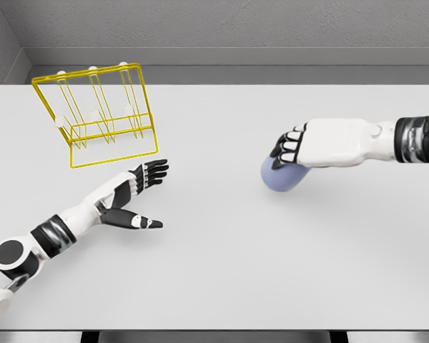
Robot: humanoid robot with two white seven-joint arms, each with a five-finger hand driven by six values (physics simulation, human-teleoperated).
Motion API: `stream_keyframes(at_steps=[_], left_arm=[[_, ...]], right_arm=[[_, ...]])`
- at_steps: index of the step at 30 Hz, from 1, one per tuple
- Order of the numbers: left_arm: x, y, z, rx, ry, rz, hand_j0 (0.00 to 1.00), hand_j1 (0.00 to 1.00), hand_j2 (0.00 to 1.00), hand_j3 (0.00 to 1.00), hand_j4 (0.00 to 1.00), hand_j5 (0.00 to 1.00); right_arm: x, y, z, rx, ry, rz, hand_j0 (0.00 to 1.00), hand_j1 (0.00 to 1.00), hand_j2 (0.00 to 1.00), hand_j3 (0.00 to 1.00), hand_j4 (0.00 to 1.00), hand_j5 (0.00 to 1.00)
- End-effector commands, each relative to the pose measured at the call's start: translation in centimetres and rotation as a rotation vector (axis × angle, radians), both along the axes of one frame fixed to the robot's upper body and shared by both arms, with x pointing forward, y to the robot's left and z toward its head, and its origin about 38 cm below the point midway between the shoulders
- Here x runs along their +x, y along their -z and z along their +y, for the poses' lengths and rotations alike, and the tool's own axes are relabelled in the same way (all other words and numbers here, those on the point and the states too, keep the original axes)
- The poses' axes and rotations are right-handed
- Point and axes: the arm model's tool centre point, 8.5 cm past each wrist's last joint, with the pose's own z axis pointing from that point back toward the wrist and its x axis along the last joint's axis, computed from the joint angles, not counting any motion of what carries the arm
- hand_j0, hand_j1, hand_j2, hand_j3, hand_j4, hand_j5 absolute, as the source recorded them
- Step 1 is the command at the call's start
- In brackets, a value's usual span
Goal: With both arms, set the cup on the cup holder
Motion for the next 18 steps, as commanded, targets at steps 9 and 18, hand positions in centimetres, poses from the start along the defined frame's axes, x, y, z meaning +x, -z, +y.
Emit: stream_keyframes(at_steps=[9,18], left_arm=[[0.5,0.4,0.3,0.001,-0.018,0.006,1.00,1.00,1.00,1.00,1.00,1.00],[0.9,0.4,0.6,0.007,-0.027,0.007,1.00,1.00,1.00,1.00,1.00,1.00]], right_arm=[[-0.3,1.0,4.4,-0.002,-0.113,0.027,0.61,0.61,0.61,0.61,0.61,0.61],[-0.5,0.5,8.3,0.032,-0.203,0.015,0.61,0.61,0.61,0.61,0.61,0.61]])
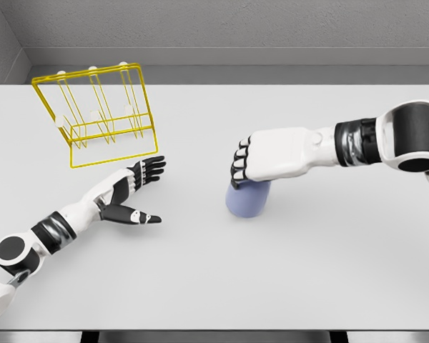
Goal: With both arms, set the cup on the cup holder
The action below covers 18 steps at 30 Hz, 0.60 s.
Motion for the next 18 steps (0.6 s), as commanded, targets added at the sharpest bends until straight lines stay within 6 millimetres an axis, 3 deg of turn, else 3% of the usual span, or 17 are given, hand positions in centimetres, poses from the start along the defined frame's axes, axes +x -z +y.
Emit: stream_keyframes(at_steps=[1,10,18], left_arm=[[0.1,0.0,0.1,-0.001,-0.003,0.001,1.00,1.00,1.00,1.00,1.00,1.00],[0.0,0.1,0.0,-0.002,-0.001,0.002,1.00,1.00,1.00,1.00,1.00,1.00],[0.1,-0.1,-0.1,-0.003,-0.001,-0.001,1.00,1.00,1.00,1.00,1.00,1.00]], right_arm=[[-0.1,0.1,0.9,0.016,-0.017,0.008,0.61,0.61,0.61,0.61,0.61,0.61],[-0.4,-0.1,2.4,0.039,-0.050,0.008,0.61,0.61,0.61,0.61,0.61,0.61],[-0.4,0.0,2.5,0.038,-0.050,0.008,0.66,0.66,0.66,0.66,0.66,0.66]])
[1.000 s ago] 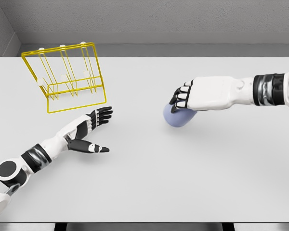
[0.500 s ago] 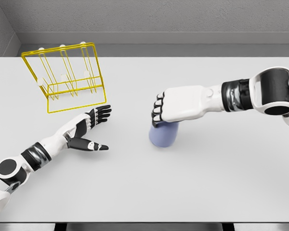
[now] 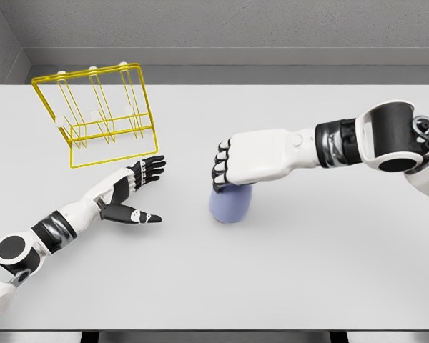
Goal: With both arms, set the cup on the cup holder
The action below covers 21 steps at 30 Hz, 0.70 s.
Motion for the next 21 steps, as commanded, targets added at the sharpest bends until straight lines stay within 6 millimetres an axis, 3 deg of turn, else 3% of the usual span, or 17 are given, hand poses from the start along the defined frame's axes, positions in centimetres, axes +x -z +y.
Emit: stream_keyframes(at_steps=[1,2,3,8,10,13,15,17,19,21], left_arm=[[0.0,0.0,0.0,-0.003,-0.001,0.001,1.00,1.00,1.00,1.00,1.00,1.00],[0.0,0.0,0.0,-0.001,-0.001,0.001,1.00,1.00,1.00,1.00,1.00,1.00],[0.0,0.0,0.0,-0.002,-0.001,0.001,1.00,1.00,1.00,1.00,1.00,1.00],[0.0,0.2,0.0,-0.002,-0.004,0.005,1.00,1.00,1.00,1.00,1.00,1.00],[0.1,0.2,0.0,-0.002,-0.005,0.004,1.00,1.00,1.00,1.00,1.00,1.00],[0.1,0.2,0.0,-0.002,-0.005,0.004,1.00,1.00,1.00,1.00,1.00,1.00],[0.1,0.3,0.0,-0.001,-0.006,0.005,1.00,1.00,1.00,1.00,1.00,1.00],[0.1,0.2,0.0,-0.001,-0.006,0.005,1.00,1.00,1.00,1.00,1.00,1.00],[0.3,0.1,-0.9,-0.010,0.011,-0.001,1.00,1.00,1.00,1.00,1.00,1.00],[0.3,0.3,-2.0,-0.017,0.031,0.000,1.00,1.00,1.00,1.00,1.00,1.00]], right_arm=[[0.0,0.0,0.1,0.005,0.000,0.002,0.68,0.68,0.68,0.68,0.68,0.68],[0.0,-0.1,0.3,0.008,-0.004,0.003,0.79,0.79,0.79,0.79,0.79,0.79],[-0.1,0.1,0.4,0.009,-0.005,0.006,1.00,1.00,1.00,1.00,1.00,1.00],[0.1,-0.3,0.0,0.012,0.006,-0.008,1.00,1.00,1.00,1.00,1.00,1.00],[0.7,-1.7,-0.9,0.032,0.035,-0.041,1.00,1.00,1.00,1.00,1.00,1.00],[1.7,-7.7,-4.7,0.179,0.130,-0.111,1.00,1.00,1.00,1.00,1.00,1.00],[1.5,-10.1,-8.0,0.289,0.186,-0.091,1.00,1.00,1.00,1.00,1.00,1.00],[1.4,-8.6,-12.1,0.360,0.305,-0.059,1.00,1.00,1.00,1.00,1.00,1.00],[0.8,-9.2,-17.9,0.478,0.459,-0.101,1.00,1.00,1.00,1.00,1.00,1.00],[0.5,-7.5,-19.5,0.501,0.512,-0.067,1.00,1.00,1.00,1.00,1.00,1.00]])
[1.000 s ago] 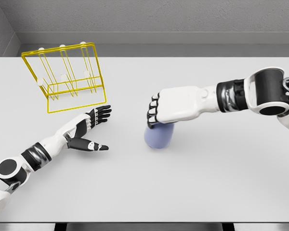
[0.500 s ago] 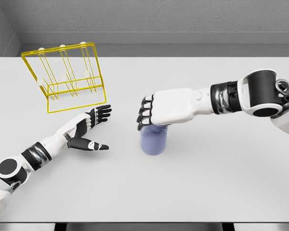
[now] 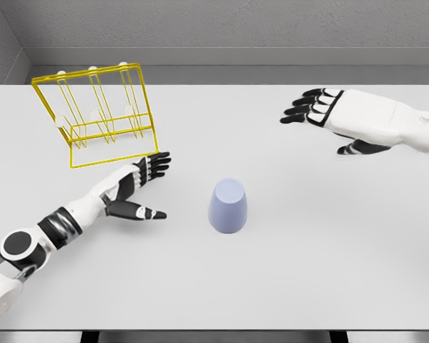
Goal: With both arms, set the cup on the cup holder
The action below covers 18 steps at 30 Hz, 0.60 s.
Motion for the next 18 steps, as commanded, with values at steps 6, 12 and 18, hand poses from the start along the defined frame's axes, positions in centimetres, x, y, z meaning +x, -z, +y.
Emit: stream_keyframes(at_steps=[6,12,18], left_arm=[[-0.3,0.4,-3.3,-0.015,0.074,0.007,1.00,1.00,1.00,1.00,1.00,1.00],[-0.7,0.0,-4.7,-0.023,0.111,0.011,1.00,1.00,1.00,1.00,1.00,1.00],[-1.3,-0.3,-5.9,-0.026,0.144,0.004,1.00,1.00,1.00,1.00,1.00,1.00]], right_arm=[[-0.2,3.4,-3.1,0.244,0.096,0.112,1.00,1.00,1.00,1.00,1.00,1.00],[-0.1,7.7,-3.8,0.303,0.159,0.211,1.00,1.00,1.00,1.00,1.00,1.00],[-0.2,7.8,-4.7,0.332,0.187,0.204,1.00,1.00,1.00,1.00,1.00,1.00]])
